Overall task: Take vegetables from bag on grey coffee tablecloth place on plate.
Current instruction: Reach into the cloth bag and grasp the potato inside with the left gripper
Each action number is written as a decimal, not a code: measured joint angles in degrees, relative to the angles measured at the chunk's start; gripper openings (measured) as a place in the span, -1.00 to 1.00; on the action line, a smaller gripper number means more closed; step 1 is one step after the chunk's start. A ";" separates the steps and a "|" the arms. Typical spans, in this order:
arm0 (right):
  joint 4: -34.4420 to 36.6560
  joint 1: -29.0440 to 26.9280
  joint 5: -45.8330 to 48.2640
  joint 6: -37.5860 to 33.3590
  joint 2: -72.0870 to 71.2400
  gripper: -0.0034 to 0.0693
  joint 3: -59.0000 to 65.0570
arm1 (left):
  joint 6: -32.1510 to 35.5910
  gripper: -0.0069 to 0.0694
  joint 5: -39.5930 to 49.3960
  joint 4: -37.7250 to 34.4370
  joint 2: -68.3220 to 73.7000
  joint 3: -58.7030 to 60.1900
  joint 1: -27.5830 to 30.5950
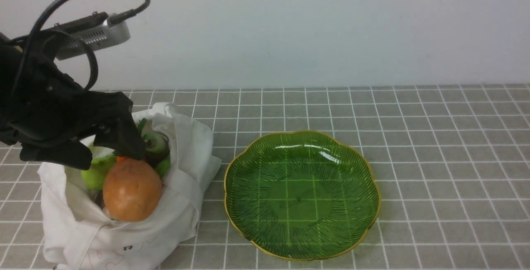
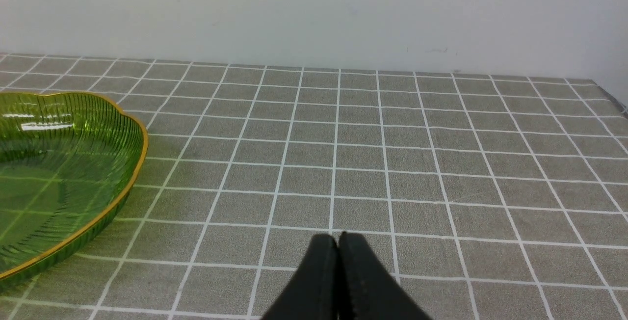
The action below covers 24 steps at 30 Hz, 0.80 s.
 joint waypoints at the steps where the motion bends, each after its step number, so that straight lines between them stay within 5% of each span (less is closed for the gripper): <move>1: 0.00 0.00 0.00 0.00 0.00 -0.95 0.00 | -0.30 0.92 0.00 0.00 0.33 0.00 0.00; 16: 0.00 0.00 0.00 0.00 0.00 -0.95 0.00 | -0.82 0.94 -0.06 -1.73 2.33 0.39 0.00; 24: 0.05 0.00 0.00 0.00 0.00 -0.95 0.00 | -0.82 0.72 -0.19 -1.73 4.85 2.00 0.00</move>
